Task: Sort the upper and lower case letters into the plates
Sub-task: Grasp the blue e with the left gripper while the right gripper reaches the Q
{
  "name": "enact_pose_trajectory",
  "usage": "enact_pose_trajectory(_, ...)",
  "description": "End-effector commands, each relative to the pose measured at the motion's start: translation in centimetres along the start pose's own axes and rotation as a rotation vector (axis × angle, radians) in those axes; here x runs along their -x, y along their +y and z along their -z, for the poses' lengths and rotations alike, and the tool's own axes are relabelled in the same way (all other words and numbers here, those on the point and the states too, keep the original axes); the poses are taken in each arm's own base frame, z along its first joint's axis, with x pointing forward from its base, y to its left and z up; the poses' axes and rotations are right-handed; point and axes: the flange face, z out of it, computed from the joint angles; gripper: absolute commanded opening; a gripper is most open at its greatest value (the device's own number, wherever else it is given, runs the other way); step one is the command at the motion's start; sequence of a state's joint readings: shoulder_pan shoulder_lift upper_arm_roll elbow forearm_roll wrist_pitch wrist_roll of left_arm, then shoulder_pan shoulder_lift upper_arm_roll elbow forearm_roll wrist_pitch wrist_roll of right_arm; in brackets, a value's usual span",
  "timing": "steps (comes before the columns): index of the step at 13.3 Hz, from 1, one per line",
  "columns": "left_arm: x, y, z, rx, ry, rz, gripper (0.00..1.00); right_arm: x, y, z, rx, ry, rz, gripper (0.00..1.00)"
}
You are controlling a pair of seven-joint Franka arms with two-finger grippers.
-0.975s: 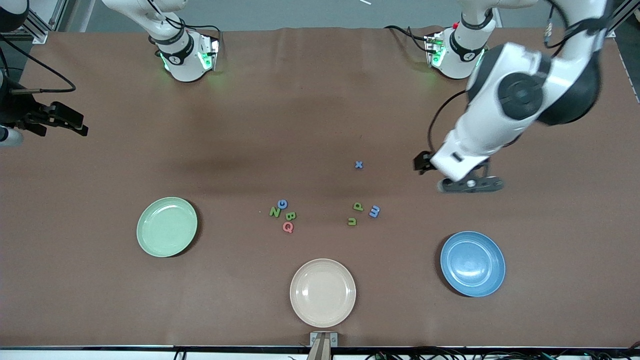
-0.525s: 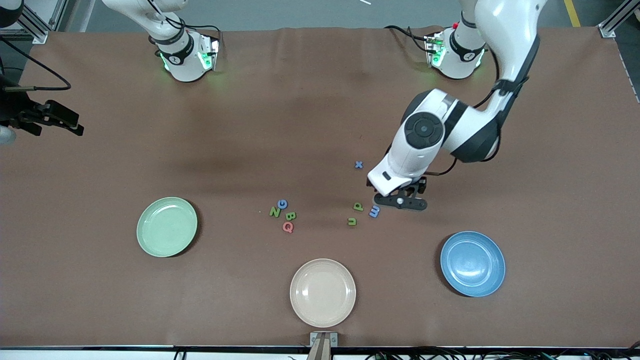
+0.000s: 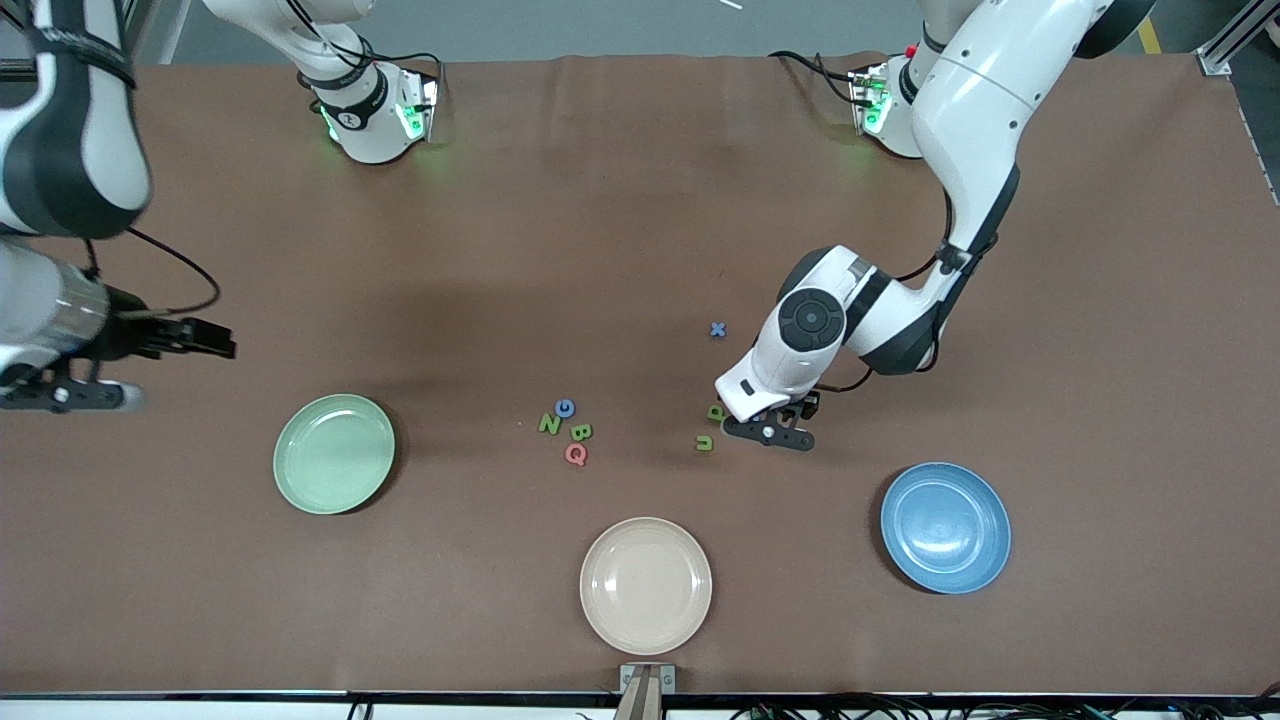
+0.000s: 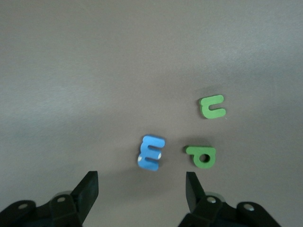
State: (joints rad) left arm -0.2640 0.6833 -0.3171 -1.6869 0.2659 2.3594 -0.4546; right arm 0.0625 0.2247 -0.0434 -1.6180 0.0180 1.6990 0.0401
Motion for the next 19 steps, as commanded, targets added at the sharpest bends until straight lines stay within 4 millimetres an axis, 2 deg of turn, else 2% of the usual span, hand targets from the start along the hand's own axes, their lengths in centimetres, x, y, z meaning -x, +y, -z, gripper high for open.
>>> enact_pose_trajectory(1,-0.3,0.4,-1.8,0.002,0.025,-0.034,0.77,-0.7,-9.5,-1.8,0.019,0.047,-0.030,1.00)
enact_pose_trajectory(2,-0.2,0.4,-2.5,-0.005,0.033,-0.049,0.74,-1.3,-13.0,-3.3,0.015,0.075,-0.036,1.00)
enact_pose_trajectory(3,-0.2,0.5,-3.2,-0.012,0.042,-0.068,0.72,-1.7,-17.3,-5.7,-0.004,0.089,-0.021,1.00)
enact_pose_trajectory(5,0.0,0.4,-4.2,-0.024,0.040,-0.086,0.64,-2.6,-22.8,-9.9,-0.065,0.130,-0.032,1.00)
enact_pose_trajectory(6,0.0,0.5,-4.4,-0.024,0.037,-0.088,0.60,-2.9,-25.1,-12.1,-0.073,0.144,-0.061,1.00)
enact_pose_trajectory(8,0.0,0.5,-4.4,-0.024,0.037,-0.088,0.44,-3.8,-29.0,-16.9,-0.072,0.159,-0.092,1.00)
enact_pose_trajectory(10,0.0,0.4,-4.2,-0.025,0.040,-0.089,0.14,-4.7,-33.4,-19.8,-0.077,0.175,-0.113,1.00)
enact_pose_trajectory(11,-0.3,0.1,-3.8,-0.026,0.048,-0.085,0.02,-5.0,-34.6,-20.9,-0.071,0.177,-0.119,1.00)
enact_pose_trajectory(12,-0.6,-0.5,-3.4,-0.027,0.054,-0.075,0.01,-5.3,-35.1,-22.1,-0.067,0.174,-0.116,0.99)
enact_pose_trajectory(14,-2.0,-3.5,-0.5,-0.042,0.090,-0.068,0.01,-5.6,-37.1,-23.6,-0.061,0.184,-0.094,0.97)
enact_pose_trajectory(16,-3.7,-9.4,2.9,-0.059,0.130,-0.056,0.01,-5.9,-38.3,-25.1,-0.043,0.209,-0.069,0.94)
enact_pose_trajectory(17,-4.1,-11.5,4.0,-0.067,0.139,-0.052,0.01,-6.2,-38.4,-25.9,-0.038,0.230,-0.058,0.93)
enact_pose_trajectory(19,-4.6,-16.4,4.8,-0.085,0.136,-0.031,0.01,-6.3,-38.6,-27.5,-0.020,0.256,-0.034,0.87)
